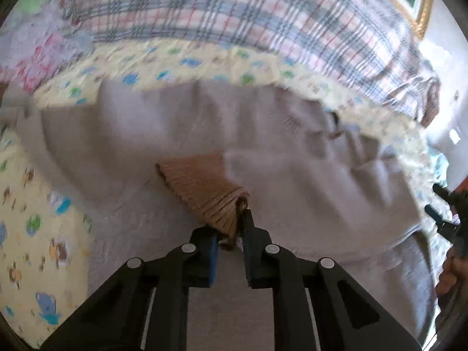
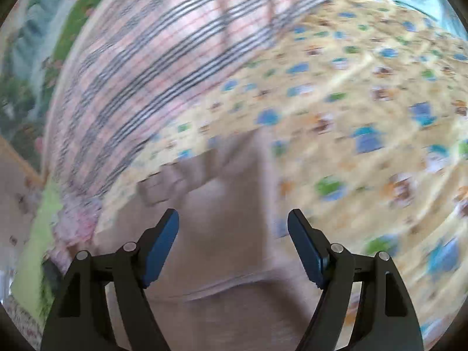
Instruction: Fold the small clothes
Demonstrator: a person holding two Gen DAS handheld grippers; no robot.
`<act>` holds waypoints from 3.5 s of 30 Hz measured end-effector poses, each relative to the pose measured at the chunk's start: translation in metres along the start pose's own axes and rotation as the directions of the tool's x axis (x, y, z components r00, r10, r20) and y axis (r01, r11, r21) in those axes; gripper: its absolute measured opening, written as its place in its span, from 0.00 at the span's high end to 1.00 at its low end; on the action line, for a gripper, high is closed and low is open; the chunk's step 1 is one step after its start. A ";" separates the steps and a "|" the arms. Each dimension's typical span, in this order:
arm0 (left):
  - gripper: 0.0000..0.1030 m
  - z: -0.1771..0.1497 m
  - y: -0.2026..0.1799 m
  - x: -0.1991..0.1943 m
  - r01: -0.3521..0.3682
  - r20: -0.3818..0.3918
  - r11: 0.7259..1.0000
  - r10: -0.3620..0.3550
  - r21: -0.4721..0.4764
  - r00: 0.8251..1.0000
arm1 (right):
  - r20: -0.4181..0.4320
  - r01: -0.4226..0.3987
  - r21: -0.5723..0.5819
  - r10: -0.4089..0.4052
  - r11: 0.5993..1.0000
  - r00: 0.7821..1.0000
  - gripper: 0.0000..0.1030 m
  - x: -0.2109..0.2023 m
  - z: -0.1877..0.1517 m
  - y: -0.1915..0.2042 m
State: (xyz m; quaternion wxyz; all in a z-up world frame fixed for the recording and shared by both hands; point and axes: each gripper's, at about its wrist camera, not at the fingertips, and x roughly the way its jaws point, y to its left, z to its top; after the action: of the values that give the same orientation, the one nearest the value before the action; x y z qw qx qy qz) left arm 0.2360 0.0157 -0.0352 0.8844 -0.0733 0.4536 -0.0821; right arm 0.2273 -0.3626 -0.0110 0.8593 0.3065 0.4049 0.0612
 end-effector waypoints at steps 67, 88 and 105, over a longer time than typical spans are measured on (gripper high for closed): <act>0.99 0.101 0.173 -0.121 0.030 0.313 0.941 0.082 -0.337 0.946 | -0.278 -0.188 -0.195 0.130 0.963 0.952 0.35 -0.002 -0.114 0.099; 0.99 0.000 -0.168 -0.024 0.233 0.073 0.951 -0.252 0.203 0.965 | -0.144 -0.120 -0.055 0.111 0.991 0.983 0.41 -0.061 -0.089 0.020; 0.47 -0.057 -0.106 -0.050 0.190 0.022 0.936 -0.206 0.297 0.978 | -0.158 -0.097 -0.066 0.086 0.993 0.984 0.29 -0.044 -0.081 0.032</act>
State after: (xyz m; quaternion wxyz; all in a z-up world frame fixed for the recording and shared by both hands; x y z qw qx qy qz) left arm 0.1528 -0.0802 -0.0070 0.8843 0.0111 0.4032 -0.2350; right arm 0.1431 -0.3138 -0.0031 0.8320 0.2875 0.4535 0.1392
